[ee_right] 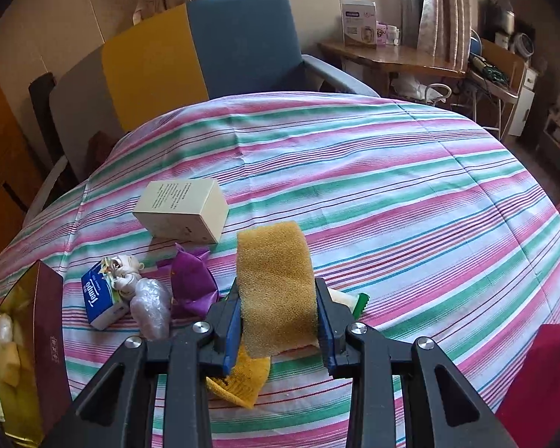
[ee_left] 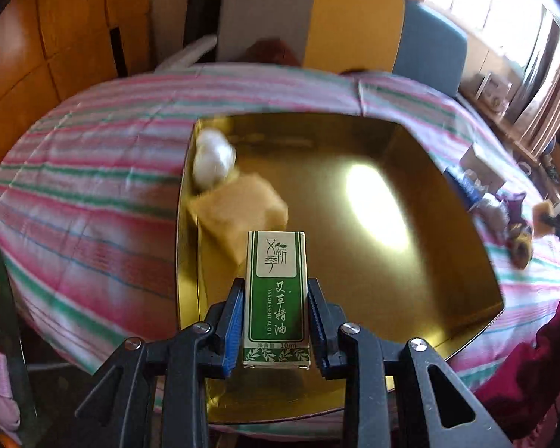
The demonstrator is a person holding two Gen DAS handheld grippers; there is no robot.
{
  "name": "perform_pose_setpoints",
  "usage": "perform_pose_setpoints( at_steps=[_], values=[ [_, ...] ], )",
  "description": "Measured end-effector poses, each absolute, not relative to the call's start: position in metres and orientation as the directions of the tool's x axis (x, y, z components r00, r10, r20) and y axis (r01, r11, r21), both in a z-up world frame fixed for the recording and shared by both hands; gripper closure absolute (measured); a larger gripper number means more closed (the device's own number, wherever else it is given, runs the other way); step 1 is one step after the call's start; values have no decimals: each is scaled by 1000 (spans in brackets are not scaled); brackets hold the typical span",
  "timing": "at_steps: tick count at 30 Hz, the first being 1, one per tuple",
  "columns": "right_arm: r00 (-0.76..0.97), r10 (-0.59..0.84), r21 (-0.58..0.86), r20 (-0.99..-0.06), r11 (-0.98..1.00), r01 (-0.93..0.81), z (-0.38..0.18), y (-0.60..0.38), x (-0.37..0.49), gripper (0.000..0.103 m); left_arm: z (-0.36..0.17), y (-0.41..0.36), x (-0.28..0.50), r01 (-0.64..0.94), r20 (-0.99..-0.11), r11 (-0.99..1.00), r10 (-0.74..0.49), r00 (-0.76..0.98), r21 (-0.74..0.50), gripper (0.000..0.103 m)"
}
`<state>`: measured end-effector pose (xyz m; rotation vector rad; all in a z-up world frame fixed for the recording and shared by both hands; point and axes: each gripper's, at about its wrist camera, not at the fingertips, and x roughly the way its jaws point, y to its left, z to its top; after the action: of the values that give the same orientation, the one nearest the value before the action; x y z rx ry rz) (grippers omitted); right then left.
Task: Organize objects
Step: 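Carry the green box to the tray with the left gripper while the right gripper grasps another yellow sponge, then release the green box and the yellow sponge into the gold tray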
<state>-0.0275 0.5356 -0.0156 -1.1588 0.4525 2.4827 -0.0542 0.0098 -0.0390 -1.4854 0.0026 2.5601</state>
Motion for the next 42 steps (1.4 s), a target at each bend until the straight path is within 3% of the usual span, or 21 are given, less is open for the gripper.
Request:
perform_pose_setpoints(
  at_steps=[5,11,20,27,31,37,42],
  values=[
    [-602,184,143,-777,-880,-453,-16,537,-27,69,-49,18,-61,-160,-865,-985,131,-484,-59,72],
    [-606,188,136,-773,-884,-447,-15,536,-26,69,-54,17,-88,-115,-847,-991,8,-531,64,65],
    [-613,201,134,-764,-880,-456,-12,538,-25,69,-24,-7,-66,-63,-790,-997,10,-613,37,62],
    [-694,181,171,-696,-898,-406,8,526,-13,69,-6,-45,-49,0,-778,-1000,9,-628,-11,62],
    [-726,81,170,-683,-949,-266,19,475,-12,69,-7,-63,-45,38,-778,-999,-1,-629,-30,62],
    [-720,-208,143,-662,-978,150,43,329,-15,68,-9,-77,-41,63,-776,-996,7,-631,-60,62],
    [-551,-340,128,-763,-913,387,12,203,-24,68,-14,-82,-39,63,-780,-994,29,-625,-88,62]
  ],
)
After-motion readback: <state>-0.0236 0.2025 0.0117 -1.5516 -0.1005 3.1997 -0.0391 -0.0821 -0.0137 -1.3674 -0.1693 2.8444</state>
